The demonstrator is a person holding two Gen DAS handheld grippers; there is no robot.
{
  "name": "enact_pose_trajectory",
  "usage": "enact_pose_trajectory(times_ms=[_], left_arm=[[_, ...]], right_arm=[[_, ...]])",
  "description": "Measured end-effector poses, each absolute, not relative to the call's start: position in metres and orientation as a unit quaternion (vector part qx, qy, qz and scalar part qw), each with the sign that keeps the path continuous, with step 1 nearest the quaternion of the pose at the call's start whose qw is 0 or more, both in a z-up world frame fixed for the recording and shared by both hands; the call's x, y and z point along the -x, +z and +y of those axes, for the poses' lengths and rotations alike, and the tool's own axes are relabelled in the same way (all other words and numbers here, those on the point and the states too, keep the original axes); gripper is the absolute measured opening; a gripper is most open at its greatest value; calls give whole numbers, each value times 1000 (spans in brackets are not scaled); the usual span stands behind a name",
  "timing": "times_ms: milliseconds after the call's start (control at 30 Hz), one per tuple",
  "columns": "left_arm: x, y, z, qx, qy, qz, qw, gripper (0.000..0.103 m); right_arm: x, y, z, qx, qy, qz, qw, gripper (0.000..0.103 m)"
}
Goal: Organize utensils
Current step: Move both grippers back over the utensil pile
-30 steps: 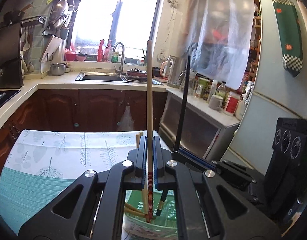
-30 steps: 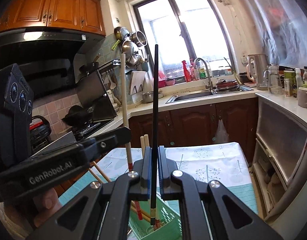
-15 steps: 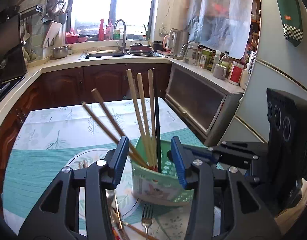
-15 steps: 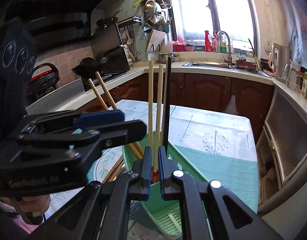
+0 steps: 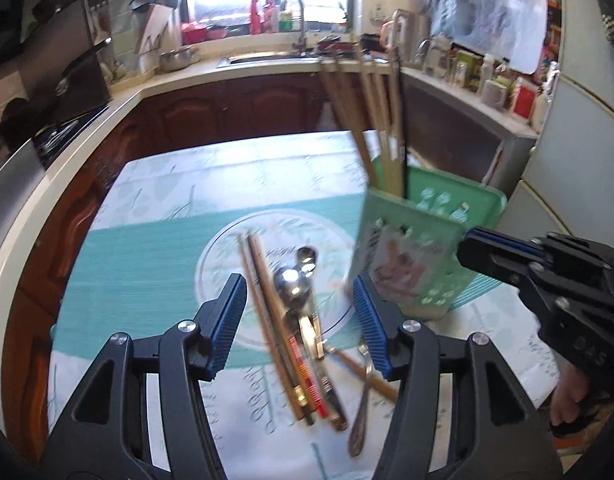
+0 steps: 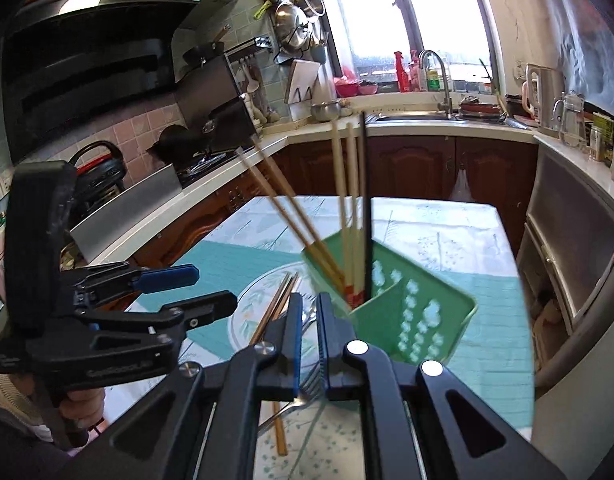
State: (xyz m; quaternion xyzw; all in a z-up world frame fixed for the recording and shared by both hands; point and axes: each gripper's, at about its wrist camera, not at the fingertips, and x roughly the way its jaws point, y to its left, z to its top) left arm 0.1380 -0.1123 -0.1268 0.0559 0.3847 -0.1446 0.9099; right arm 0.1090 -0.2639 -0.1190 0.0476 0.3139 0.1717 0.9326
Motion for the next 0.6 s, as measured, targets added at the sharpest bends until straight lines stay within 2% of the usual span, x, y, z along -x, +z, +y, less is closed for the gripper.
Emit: enact_pose_trajectory(times_ms=[167, 600], left_arm=[[-127, -146, -90, -44, -120, 405, 905, 52], [-129, -164, -61, -9, -87, 433, 897, 52]], right_arm=[[-101, -140, -238, -29, 192, 349, 917, 13], [-95, -163, -200, 1, 178, 373, 911, 13]])
